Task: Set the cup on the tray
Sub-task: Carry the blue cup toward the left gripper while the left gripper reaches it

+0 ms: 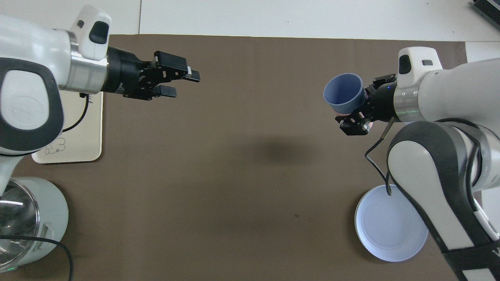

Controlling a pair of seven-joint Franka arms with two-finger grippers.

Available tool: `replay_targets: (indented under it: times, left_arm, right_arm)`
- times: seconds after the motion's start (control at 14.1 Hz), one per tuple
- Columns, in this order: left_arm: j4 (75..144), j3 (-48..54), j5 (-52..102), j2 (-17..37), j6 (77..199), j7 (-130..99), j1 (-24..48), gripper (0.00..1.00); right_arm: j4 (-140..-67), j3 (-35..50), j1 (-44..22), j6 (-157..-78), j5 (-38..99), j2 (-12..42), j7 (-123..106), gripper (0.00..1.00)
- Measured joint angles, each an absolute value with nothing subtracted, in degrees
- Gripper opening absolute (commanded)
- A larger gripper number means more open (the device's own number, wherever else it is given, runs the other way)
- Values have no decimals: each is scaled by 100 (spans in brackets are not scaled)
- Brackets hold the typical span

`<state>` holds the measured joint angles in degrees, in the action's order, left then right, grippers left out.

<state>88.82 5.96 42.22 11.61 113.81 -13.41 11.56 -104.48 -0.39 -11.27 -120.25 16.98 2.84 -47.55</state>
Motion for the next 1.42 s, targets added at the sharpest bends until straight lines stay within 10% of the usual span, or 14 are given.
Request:
replay_targets:
  times: [1.13, 1.42]
  left_arm:
    - [9161, 621, 4847, 1518, 13070, -2157, 3018, 69]
    - [9241, 618, 4847, 1512, 13262, -2157, 3279, 45]
  right_arm:
    - [-10147, -33, -2087, -11246, 377, 284, -3865, 0]
    - [-10146, -33, -2087, -11246, 371, 284, -3865, 0]
